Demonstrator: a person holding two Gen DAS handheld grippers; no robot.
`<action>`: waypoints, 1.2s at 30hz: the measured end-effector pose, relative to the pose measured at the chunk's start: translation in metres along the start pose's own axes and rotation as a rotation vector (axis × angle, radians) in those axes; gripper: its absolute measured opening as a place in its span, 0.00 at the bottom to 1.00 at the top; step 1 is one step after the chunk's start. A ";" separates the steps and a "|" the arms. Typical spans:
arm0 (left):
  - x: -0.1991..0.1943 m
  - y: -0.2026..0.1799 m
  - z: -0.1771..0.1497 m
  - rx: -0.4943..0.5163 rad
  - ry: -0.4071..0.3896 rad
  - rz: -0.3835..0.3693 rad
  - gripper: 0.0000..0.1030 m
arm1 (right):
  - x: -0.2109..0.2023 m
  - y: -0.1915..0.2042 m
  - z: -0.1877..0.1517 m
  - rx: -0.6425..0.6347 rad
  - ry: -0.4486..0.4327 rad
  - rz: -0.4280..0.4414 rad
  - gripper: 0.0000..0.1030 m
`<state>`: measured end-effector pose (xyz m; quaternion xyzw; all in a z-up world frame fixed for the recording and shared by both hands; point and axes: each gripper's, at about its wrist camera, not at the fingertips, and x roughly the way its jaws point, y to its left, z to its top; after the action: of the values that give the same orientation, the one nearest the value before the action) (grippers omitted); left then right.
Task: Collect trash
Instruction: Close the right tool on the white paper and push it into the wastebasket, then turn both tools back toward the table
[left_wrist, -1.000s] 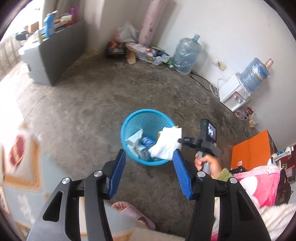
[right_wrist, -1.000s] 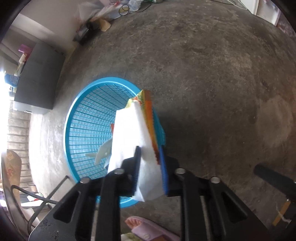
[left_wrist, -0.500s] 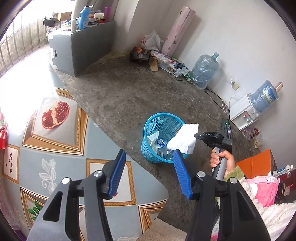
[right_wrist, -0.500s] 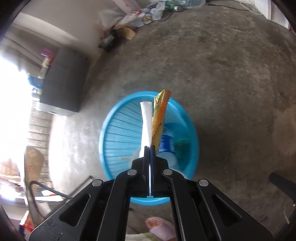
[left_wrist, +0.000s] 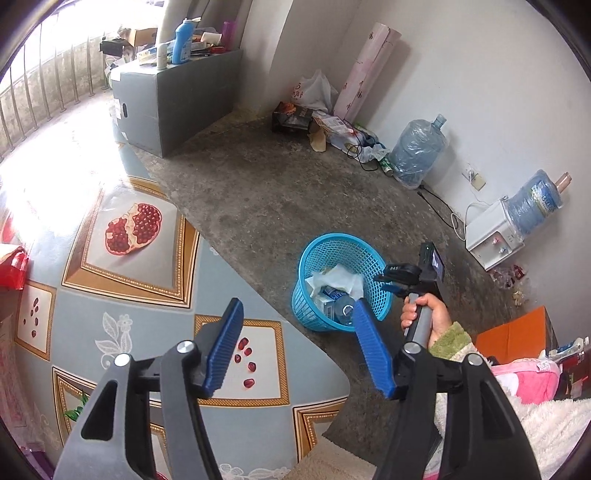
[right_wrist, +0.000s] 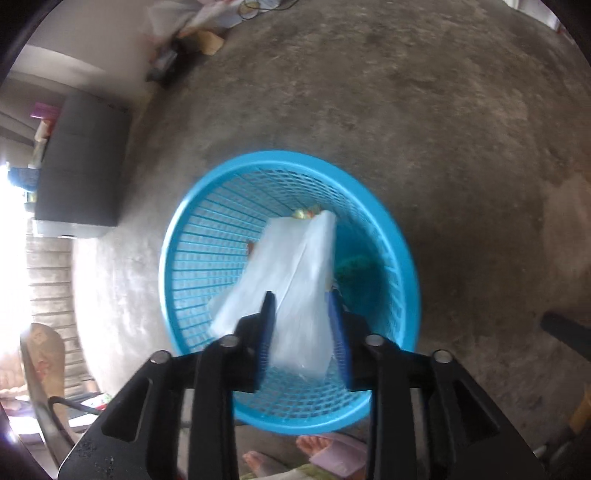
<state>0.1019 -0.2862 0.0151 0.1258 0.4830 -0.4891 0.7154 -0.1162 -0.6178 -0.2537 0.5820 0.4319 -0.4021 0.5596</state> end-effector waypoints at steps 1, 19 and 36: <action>-0.001 0.000 0.000 0.000 -0.011 0.004 0.63 | -0.004 -0.001 -0.002 -0.010 -0.012 -0.002 0.39; -0.043 -0.008 -0.007 0.046 -0.218 -0.011 0.92 | -0.149 0.060 -0.084 -0.383 -0.343 -0.158 0.87; -0.137 0.061 -0.064 -0.126 -0.335 0.186 0.94 | -0.241 0.168 -0.235 -0.888 -0.650 -0.106 0.92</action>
<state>0.1080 -0.1348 0.0766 0.0416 0.3731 -0.4038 0.8343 -0.0325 -0.3958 0.0387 0.1132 0.3939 -0.3679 0.8347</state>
